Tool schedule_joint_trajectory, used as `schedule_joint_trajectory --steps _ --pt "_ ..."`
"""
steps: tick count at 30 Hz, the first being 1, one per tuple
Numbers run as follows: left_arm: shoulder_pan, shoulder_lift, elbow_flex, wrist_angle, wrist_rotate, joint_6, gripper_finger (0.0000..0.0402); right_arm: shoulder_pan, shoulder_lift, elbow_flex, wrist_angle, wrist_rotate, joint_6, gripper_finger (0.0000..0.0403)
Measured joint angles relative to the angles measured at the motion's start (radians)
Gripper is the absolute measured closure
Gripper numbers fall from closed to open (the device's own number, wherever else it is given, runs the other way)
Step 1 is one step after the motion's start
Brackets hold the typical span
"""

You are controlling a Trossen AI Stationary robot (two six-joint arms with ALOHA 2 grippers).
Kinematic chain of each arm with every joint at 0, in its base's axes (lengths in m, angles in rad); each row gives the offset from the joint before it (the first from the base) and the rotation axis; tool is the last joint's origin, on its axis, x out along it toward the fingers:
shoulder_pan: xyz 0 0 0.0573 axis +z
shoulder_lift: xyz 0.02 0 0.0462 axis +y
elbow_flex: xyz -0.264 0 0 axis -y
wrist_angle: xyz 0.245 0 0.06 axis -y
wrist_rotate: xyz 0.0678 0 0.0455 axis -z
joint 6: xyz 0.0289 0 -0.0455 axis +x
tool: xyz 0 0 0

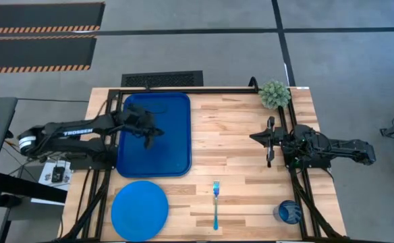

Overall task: Pick and place plate/cup/fork/spoon on tray
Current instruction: Move the blue serving tray to the center of the table

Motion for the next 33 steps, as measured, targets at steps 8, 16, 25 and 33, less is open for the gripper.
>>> schedule_joint_trajectory --steps 8,16,25,33 --pt "-0.153 0.217 0.129 0.034 -0.007 0.078 0.0401 0.001 0.0 0.0 0.0 0.0 0.0 0.037" --pt "-0.219 0.454 0.368 -0.042 -0.108 0.041 0.0359 0.001 0.0 0.0 0.0 0.0 0.0 0.037" --pt "-0.227 0.702 0.68 -0.258 -0.172 0.008 0.0281 0.001 0.0 0.0 0.0 0.0 0.0 0.037" --pt "-0.254 0.845 0.777 -0.309 -0.467 -0.361 0.0243 0.001 0.0 0.0 0.0 0.0 0.0 0.037"
